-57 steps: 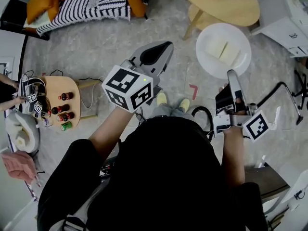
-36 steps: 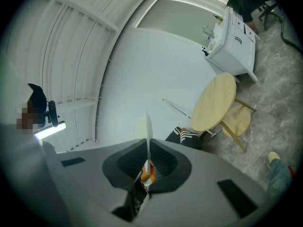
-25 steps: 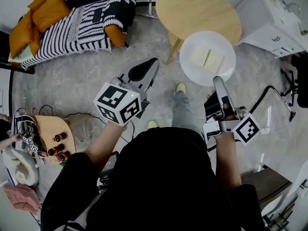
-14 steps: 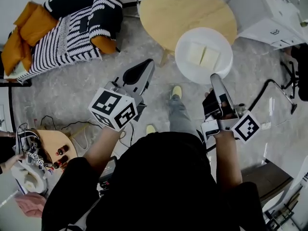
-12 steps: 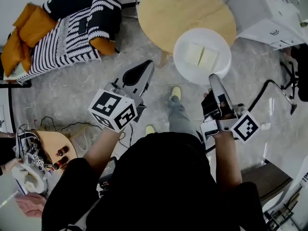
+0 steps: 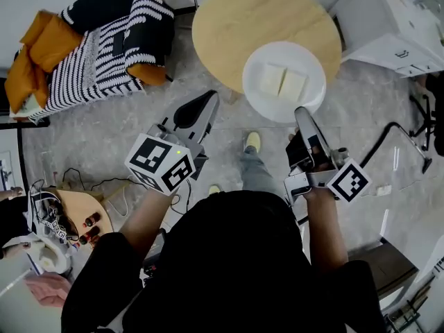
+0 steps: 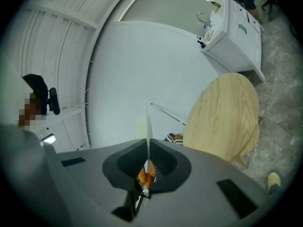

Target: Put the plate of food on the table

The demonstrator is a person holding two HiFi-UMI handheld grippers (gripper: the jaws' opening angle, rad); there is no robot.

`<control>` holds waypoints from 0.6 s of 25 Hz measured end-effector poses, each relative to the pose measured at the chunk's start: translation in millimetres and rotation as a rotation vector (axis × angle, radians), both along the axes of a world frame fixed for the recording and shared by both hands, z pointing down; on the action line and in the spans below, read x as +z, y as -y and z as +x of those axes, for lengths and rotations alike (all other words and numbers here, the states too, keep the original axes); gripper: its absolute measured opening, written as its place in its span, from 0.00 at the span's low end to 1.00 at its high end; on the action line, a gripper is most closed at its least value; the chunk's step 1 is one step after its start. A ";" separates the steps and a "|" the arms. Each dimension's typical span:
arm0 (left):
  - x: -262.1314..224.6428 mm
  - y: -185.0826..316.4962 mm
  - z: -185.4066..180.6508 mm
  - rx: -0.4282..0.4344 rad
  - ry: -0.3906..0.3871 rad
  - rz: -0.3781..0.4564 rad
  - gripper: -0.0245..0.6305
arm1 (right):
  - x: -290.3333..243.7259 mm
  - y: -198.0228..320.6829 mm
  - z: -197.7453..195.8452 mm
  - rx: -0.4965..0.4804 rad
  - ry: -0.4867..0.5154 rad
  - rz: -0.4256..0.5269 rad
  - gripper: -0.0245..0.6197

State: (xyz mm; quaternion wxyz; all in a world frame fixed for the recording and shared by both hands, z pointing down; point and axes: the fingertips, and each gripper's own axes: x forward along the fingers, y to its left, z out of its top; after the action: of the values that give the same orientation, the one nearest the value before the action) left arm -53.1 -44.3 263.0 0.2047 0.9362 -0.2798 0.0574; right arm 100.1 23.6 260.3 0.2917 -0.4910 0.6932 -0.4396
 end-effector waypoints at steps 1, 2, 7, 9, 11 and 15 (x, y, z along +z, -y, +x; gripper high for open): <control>1.1 10.0 10.5 -0.005 0.006 -0.004 0.05 | 2.2 9.7 11.7 -0.002 0.005 -0.007 0.07; 2.2 19.9 20.7 -0.010 0.012 -0.007 0.05 | 3.8 19.4 22.9 -0.003 0.011 -0.013 0.07; 1.1 30.5 32.2 -0.027 0.029 -0.007 0.05 | 3.9 31.4 35.7 -0.014 0.028 0.001 0.07; -2.8 28.5 33.2 -0.029 0.032 0.002 0.05 | 3.9 31.5 34.7 -0.020 0.035 0.005 0.07; -6.0 29.3 37.9 -0.031 0.036 0.011 0.05 | 4.6 33.5 37.4 -0.026 0.050 0.012 0.07; -9.9 36.7 47.2 -0.049 0.031 0.016 0.05 | 5.7 41.9 46.1 -0.040 0.055 0.033 0.07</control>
State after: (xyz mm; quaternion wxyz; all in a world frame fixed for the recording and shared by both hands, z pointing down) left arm -5.9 -81.1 253.2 0.1943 0.9297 -0.3060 0.0649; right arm 146.2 -18.3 266.0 0.3097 -0.4599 0.7018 -0.4473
